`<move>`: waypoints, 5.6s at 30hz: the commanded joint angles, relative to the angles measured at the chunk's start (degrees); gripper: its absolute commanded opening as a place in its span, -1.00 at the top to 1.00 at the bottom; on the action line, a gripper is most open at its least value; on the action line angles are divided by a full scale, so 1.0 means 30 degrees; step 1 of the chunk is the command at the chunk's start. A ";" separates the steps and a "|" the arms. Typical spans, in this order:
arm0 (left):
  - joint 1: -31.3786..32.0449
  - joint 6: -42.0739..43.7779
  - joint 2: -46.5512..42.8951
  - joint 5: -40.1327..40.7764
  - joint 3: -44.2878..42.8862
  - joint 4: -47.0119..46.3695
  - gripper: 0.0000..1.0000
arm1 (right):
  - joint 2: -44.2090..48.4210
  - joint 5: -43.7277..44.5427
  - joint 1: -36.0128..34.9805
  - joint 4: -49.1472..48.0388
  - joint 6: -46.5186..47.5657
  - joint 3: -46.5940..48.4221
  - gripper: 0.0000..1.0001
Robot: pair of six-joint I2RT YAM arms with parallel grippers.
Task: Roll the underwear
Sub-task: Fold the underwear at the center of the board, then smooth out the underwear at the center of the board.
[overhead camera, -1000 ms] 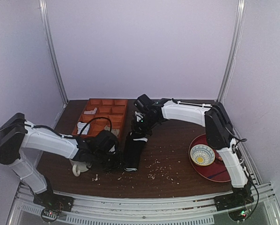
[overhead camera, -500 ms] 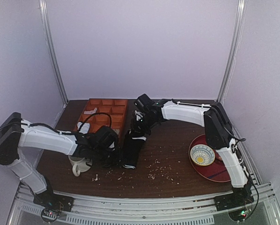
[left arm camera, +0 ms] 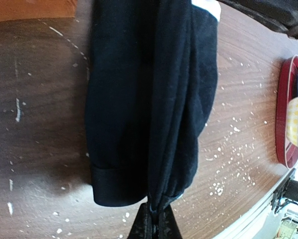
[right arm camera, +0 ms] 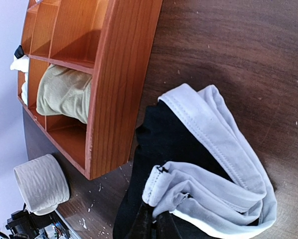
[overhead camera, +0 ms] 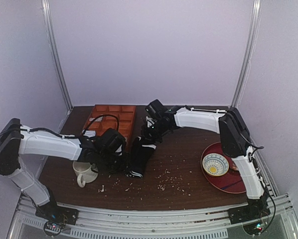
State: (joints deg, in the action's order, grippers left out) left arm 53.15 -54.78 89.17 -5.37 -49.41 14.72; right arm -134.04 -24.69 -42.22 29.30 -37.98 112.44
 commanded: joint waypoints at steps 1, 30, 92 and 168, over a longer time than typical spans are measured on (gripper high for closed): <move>-0.0395 0.0399 0.0487 -0.0279 0.0282 -0.0209 1.00 | 0.0756 0.0343 0.0215 -0.0652 -0.0148 0.0368 1.00; -0.0716 -0.0278 0.2636 -0.0267 0.0933 -0.1274 1.00 | -0.2370 -0.0956 0.0182 -0.1850 -0.1122 0.3366 0.99; -0.1832 0.2978 0.4418 0.0692 -0.5724 0.3490 0.15 | 0.9375 0.0541 0.0464 -0.8097 -0.1374 -1.3477 0.43; -0.3355 0.3627 0.3399 -0.0237 -0.2571 0.3086 0.05 | 1.1833 0.1402 -0.1206 -0.6573 0.2778 -1.6442 0.46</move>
State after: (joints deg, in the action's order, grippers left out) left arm 44.01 -44.16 97.89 -4.80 -57.71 26.87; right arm -101.21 -21.80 -45.45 8.82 -30.17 64.12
